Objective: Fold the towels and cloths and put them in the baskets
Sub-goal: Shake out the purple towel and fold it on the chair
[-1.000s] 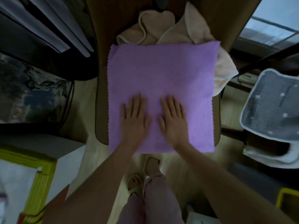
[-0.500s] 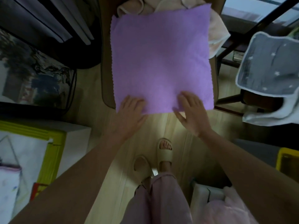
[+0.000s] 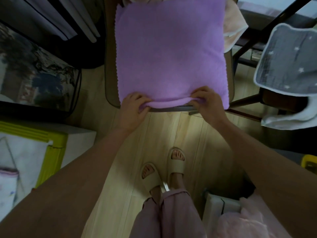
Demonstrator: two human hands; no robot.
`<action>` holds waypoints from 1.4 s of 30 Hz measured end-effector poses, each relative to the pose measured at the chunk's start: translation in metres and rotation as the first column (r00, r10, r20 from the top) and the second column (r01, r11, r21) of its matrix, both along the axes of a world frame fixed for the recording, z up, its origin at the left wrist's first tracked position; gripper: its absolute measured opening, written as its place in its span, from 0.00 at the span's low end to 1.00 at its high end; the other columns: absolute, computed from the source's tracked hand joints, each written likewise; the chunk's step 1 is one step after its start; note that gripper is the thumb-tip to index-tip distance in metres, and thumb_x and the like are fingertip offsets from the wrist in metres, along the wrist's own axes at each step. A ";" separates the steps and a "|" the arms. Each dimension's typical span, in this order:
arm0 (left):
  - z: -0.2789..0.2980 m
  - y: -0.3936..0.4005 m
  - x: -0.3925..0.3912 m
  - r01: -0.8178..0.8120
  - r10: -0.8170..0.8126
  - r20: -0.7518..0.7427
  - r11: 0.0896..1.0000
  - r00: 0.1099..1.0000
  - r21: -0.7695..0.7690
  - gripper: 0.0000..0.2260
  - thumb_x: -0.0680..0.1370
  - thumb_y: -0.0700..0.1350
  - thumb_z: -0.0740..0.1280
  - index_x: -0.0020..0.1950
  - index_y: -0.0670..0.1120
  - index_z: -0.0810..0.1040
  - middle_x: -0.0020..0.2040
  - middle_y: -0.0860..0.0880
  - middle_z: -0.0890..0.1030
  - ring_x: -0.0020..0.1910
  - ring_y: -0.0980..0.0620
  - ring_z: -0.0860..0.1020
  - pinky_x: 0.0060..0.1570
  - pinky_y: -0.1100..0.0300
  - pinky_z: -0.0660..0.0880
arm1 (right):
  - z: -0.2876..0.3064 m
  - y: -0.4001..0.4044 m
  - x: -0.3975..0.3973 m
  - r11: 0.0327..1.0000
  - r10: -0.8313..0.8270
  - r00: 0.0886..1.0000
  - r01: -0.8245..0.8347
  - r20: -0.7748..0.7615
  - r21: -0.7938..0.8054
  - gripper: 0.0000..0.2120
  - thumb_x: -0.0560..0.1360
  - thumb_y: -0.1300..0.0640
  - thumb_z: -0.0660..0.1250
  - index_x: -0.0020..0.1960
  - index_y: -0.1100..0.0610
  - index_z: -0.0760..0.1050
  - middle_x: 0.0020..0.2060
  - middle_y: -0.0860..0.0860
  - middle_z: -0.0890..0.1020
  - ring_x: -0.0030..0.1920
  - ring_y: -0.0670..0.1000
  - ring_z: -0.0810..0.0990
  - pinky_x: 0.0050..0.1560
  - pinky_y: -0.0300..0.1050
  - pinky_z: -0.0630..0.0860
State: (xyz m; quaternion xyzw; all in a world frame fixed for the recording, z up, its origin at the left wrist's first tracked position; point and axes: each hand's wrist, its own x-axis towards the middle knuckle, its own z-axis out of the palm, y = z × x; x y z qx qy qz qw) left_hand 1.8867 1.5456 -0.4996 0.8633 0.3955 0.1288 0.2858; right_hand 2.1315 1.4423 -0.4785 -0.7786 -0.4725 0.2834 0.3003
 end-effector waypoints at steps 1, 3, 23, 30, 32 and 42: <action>0.004 0.004 0.001 -0.008 0.008 0.011 0.999 1.000 -0.044 0.13 0.75 0.47 0.63 0.51 0.41 0.82 0.47 0.45 0.81 0.48 0.46 0.76 0.49 0.56 0.69 | 0.007 0.003 0.001 0.998 -0.065 0.991 0.062 -0.113 -0.032 0.04 0.71 0.64 0.72 0.46 0.63 0.81 0.45 0.53 0.79 0.43 0.44 0.76 0.43 0.31 0.72; 0.012 0.010 0.002 -0.030 0.034 0.034 0.993 0.999 -0.110 0.13 0.77 0.47 0.63 0.49 0.39 0.82 0.45 0.44 0.82 0.45 0.45 0.77 0.46 0.55 0.71 | 0.018 0.008 0.006 0.987 -0.139 0.961 0.116 -0.240 -0.107 0.04 0.72 0.61 0.73 0.46 0.61 0.81 0.39 0.51 0.79 0.33 0.40 0.75 0.34 0.29 0.71; 0.011 0.049 -0.001 0.120 -0.137 -0.017 0.912 0.990 -0.391 0.06 0.74 0.43 0.72 0.42 0.43 0.78 0.39 0.50 0.79 0.40 0.53 0.75 0.38 0.75 0.65 | 0.017 0.030 0.033 0.928 0.110 0.973 -0.174 -0.204 -0.330 0.03 0.72 0.63 0.72 0.44 0.60 0.79 0.34 0.48 0.78 0.34 0.43 0.73 0.38 0.31 0.69; 0.031 0.051 -0.008 0.075 -0.186 -0.156 0.843 0.970 -0.533 0.05 0.73 0.44 0.73 0.41 0.43 0.81 0.37 0.51 0.78 0.38 0.54 0.73 0.34 0.71 0.65 | 0.036 0.022 0.042 0.831 0.235 0.970 -0.236 -0.068 -0.504 0.06 0.68 0.66 0.74 0.45 0.63 0.81 0.38 0.55 0.80 0.40 0.50 0.74 0.34 0.25 0.64; 0.042 0.048 -0.011 0.068 -0.229 -0.211 0.814 0.950 -0.577 0.12 0.72 0.44 0.75 0.32 0.50 0.74 0.31 0.56 0.71 0.31 0.59 0.68 0.30 0.69 0.63 | 0.051 0.018 0.045 0.777 0.295 0.953 -0.283 -0.072 -0.562 0.06 0.69 0.64 0.74 0.44 0.64 0.82 0.39 0.57 0.80 0.42 0.52 0.75 0.38 0.33 0.67; 0.123 0.111 0.006 0.058 -0.292 -0.222 0.715 0.930 -0.697 0.20 0.76 0.46 0.71 0.28 0.47 0.66 0.25 0.55 0.62 0.24 0.58 0.60 0.27 0.64 0.56 | 0.133 0.076 0.091 0.731 0.420 0.893 -0.438 -0.161 -0.524 0.06 0.71 0.61 0.73 0.37 0.54 0.78 0.32 0.48 0.77 0.39 0.47 0.74 0.40 0.39 0.66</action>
